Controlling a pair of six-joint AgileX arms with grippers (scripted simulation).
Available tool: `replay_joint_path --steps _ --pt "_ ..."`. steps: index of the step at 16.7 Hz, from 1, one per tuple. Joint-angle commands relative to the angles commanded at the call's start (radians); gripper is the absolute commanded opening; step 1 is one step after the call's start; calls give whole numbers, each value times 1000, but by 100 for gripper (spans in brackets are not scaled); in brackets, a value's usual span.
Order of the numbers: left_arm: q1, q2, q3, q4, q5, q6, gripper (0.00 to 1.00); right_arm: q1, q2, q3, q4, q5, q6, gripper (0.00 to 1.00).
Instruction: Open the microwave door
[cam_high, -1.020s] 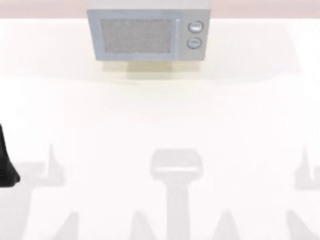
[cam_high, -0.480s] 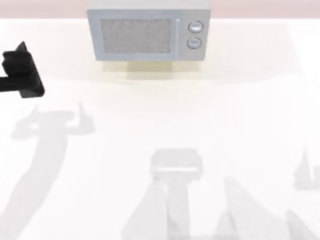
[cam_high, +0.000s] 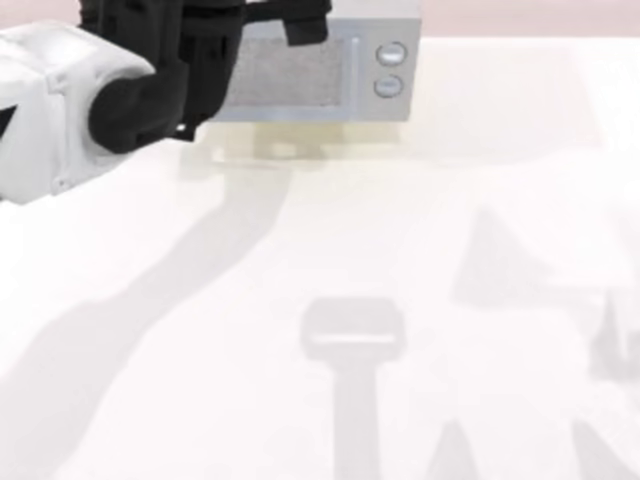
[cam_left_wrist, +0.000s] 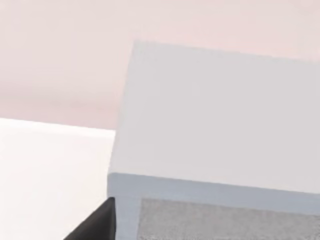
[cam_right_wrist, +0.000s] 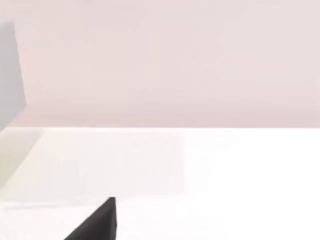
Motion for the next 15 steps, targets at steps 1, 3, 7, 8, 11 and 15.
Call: replay_joint_path --steps 1,3,7,8,11,15 --pt "-31 81 58 -4 -28 -16 100 0 0 0 0 0 0 100" --pt "-86 218 156 -16 -76 -40 100 0 0 0 0 0 0 100" --pt "-156 391 270 -44 -137 -65 100 0 0 0 0 0 0 100" --pt "-163 409 281 -48 -144 -68 100 0 0 0 0 0 0 100" --pt "-166 418 286 -50 -146 -68 100 0 0 0 0 0 0 100" --pt "-156 433 299 -44 -138 -62 100 0 0 0 0 0 0 100"
